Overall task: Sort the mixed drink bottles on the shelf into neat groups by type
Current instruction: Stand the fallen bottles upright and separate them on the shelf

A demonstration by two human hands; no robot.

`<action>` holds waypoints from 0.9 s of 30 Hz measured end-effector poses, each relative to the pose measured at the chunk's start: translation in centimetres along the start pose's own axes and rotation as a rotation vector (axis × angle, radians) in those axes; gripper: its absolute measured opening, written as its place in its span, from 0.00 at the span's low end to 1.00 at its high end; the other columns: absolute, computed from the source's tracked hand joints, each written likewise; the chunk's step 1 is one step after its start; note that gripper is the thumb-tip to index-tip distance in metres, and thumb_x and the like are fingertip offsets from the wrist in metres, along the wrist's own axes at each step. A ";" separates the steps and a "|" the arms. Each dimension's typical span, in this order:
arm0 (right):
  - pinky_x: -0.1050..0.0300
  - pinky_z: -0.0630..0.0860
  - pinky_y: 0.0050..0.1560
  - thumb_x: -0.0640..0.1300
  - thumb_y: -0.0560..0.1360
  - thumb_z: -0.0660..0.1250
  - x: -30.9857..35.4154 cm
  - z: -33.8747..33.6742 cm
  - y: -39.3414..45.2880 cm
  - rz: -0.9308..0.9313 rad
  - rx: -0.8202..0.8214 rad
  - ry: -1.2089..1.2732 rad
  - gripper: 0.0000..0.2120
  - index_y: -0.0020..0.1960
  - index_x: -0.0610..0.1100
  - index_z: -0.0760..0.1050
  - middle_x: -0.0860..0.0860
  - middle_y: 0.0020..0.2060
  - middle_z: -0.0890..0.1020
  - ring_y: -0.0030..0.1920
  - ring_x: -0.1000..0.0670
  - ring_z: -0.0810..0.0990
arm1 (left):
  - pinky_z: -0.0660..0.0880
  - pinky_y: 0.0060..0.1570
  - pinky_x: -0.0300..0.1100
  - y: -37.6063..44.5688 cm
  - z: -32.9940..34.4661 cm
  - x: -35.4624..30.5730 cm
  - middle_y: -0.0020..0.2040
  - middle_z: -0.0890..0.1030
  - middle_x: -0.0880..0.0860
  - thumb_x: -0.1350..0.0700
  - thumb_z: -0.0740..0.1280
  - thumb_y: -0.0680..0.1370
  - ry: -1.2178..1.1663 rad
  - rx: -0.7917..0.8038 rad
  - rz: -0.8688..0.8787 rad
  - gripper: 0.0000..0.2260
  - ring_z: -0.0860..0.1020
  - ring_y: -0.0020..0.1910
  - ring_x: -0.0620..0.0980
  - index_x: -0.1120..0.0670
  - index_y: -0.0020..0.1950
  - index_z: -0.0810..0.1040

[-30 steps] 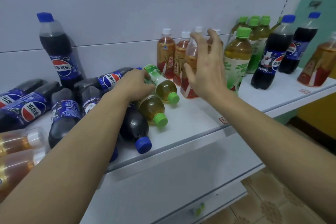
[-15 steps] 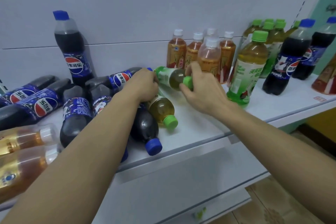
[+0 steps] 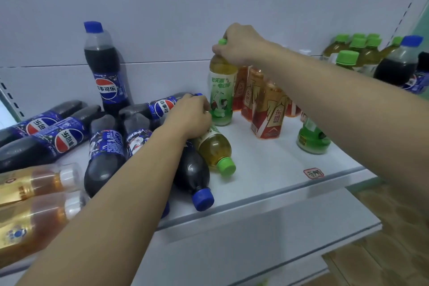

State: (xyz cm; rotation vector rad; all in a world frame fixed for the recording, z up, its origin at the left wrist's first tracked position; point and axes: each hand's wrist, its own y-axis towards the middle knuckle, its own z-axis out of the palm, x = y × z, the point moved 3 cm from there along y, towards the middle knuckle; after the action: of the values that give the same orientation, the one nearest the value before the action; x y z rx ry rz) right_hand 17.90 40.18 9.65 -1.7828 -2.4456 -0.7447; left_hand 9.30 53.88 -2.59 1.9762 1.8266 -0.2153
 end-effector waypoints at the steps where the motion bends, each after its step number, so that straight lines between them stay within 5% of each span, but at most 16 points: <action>1: 0.57 0.66 0.32 0.57 0.79 0.67 -0.1 0.0 0.3 0.010 0.003 0.007 0.16 0.54 0.44 0.73 0.44 0.49 0.78 0.39 0.49 0.75 | 0.75 0.64 0.56 0.1 -0.1 0.1 0.66 0.74 0.55 0.58 0.62 0.78 -0.016 -0.010 0.000 0.15 0.75 0.62 0.56 0.49 0.63 0.79; 5: 0.58 0.69 0.31 0.56 0.78 0.70 -0.2 0.2 -0.1 0.065 0.022 0.085 0.19 0.58 0.41 0.75 0.43 0.54 0.79 0.46 0.44 0.79 | 0.75 0.53 0.46 0.2 -0.4 0.5 0.57 0.76 0.51 0.64 0.61 0.77 -0.078 -0.065 -0.019 0.16 0.75 0.53 0.53 0.49 0.58 0.81; 9: 0.61 0.69 0.33 0.53 0.79 0.70 0.2 -0.6 -6.1 -0.007 -0.078 0.208 0.24 0.69 0.45 0.66 0.51 0.48 0.77 0.42 0.52 0.76 | 0.72 0.46 0.43 0.3 -0.6 0.6 0.53 0.73 0.49 0.67 0.62 0.76 -0.078 -0.077 -0.012 0.18 0.73 0.49 0.51 0.48 0.56 0.81; 12: 0.60 0.71 0.34 0.57 0.79 0.67 -0.4 2.0 -14.0 -0.101 -0.028 0.297 0.14 0.58 0.52 0.68 0.56 0.41 0.77 0.39 0.57 0.78 | 0.71 0.46 0.42 0.5 -0.9 0.9 0.54 0.71 0.49 0.69 0.61 0.76 -0.087 -0.085 -0.020 0.19 0.72 0.50 0.51 0.47 0.52 0.82; 16: 0.56 0.68 0.34 0.69 0.75 0.65 -1.3 7.5 -22.1 -0.021 0.248 0.302 0.19 0.47 0.58 0.60 0.55 0.38 0.77 0.36 0.54 0.76 | 0.72 0.45 0.42 0.7 -1.0 1.0 0.56 0.72 0.50 0.69 0.61 0.76 -0.103 -0.088 -0.051 0.18 0.73 0.50 0.53 0.48 0.51 0.82; 24: 0.46 0.79 0.35 0.62 0.71 0.70 -2.5 9.1 -24.7 0.099 -0.012 0.484 0.18 0.50 0.59 0.63 0.55 0.30 0.80 0.32 0.53 0.79 | 0.74 0.52 0.42 0.3 -1.4 1.1 0.54 0.83 0.52 0.66 0.65 0.75 -0.175 -0.086 -0.023 0.13 0.80 0.54 0.53 0.50 0.52 0.84; 27: 0.60 0.73 0.31 0.58 0.71 0.69 -3.4 8.0 -25.1 0.106 -0.131 0.523 0.14 0.49 0.58 0.66 0.61 0.34 0.80 0.34 0.55 0.78 | 0.75 0.53 0.42 0.1 -1.3 1.1 0.52 0.83 0.51 0.64 0.66 0.76 -0.214 -0.073 0.004 0.11 0.80 0.52 0.51 0.51 0.52 0.84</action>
State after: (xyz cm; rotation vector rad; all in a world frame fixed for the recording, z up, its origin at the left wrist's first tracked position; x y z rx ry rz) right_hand -1.61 34.48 -7.51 -1.4912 -1.9853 -1.2027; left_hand 9.28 55.44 -1.82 1.8305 1.6706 -0.3402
